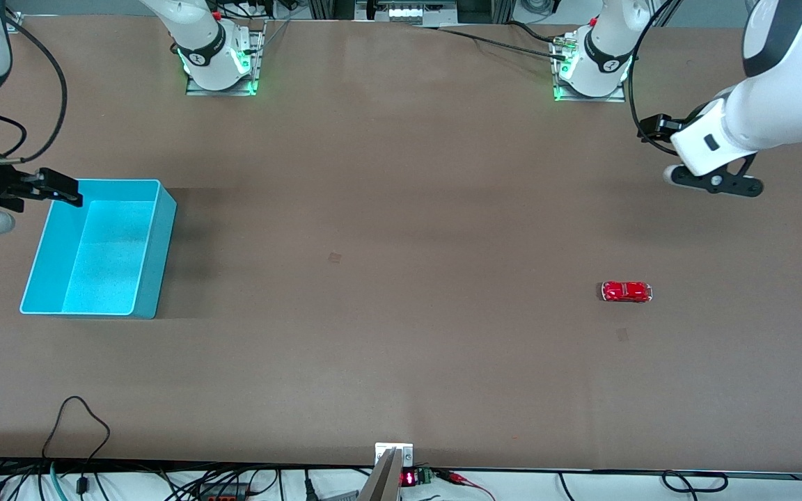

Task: Wind red beetle toy and store in blue box
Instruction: 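Move the left gripper toward the red toy car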

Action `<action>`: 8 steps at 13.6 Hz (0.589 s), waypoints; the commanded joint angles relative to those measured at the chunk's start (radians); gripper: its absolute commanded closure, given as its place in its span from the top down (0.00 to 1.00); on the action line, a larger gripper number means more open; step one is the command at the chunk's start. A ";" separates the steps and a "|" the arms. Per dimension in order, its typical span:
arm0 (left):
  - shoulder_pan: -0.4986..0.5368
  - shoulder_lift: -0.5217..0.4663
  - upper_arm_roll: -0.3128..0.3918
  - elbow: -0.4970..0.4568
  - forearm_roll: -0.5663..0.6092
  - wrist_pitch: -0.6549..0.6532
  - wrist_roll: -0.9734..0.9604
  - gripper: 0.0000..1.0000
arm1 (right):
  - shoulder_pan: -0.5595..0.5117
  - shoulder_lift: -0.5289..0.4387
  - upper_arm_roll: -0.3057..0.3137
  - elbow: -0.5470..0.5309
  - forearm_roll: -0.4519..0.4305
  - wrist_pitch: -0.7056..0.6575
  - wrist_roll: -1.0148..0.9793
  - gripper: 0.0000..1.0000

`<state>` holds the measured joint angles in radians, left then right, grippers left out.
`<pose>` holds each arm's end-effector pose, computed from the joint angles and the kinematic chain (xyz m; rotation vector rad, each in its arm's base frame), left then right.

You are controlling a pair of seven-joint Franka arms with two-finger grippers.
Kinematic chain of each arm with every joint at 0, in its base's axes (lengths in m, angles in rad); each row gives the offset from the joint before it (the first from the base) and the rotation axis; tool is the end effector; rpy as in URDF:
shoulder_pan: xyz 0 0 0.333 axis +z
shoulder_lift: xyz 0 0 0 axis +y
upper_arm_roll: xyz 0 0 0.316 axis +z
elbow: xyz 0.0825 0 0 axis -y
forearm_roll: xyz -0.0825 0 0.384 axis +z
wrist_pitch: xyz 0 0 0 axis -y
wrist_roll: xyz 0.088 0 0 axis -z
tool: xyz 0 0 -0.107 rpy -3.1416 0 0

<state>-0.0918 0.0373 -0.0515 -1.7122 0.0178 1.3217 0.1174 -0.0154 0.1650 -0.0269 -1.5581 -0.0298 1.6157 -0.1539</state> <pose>0.5175 -0.0720 0.5248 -3.0234 0.3959 0.6619 0.6008 -0.0274 0.5387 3.1083 0.1784 -0.1717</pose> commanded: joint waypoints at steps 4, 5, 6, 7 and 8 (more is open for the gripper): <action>0.030 0.078 0.006 -0.004 0.037 0.097 0.459 1.00 | 0.003 0.024 0.001 0.000 -0.002 -0.051 -0.001 1.00; 0.038 0.101 0.007 -0.020 0.037 0.164 0.552 1.00 | 0.003 0.025 0.001 0.000 -0.002 -0.051 -0.001 1.00; 0.040 0.128 0.006 -0.044 0.040 0.242 0.636 1.00 | 0.003 0.027 0.001 0.000 -0.002 -0.051 -0.001 1.00; 0.047 0.157 0.007 -0.070 0.056 0.331 0.733 1.00 | 0.003 0.027 0.001 0.000 -0.002 -0.063 0.001 1.00; 0.064 0.189 0.007 -0.090 0.073 0.434 0.837 1.00 | 0.002 0.027 0.001 0.000 -0.002 -0.074 0.005 1.00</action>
<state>-0.0500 0.1721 -0.0422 -1.7717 0.0546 1.6241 0.7813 -0.0150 0.1968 -0.0268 -1.5592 -0.0298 1.5693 -0.1539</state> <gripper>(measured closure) 0.000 0.000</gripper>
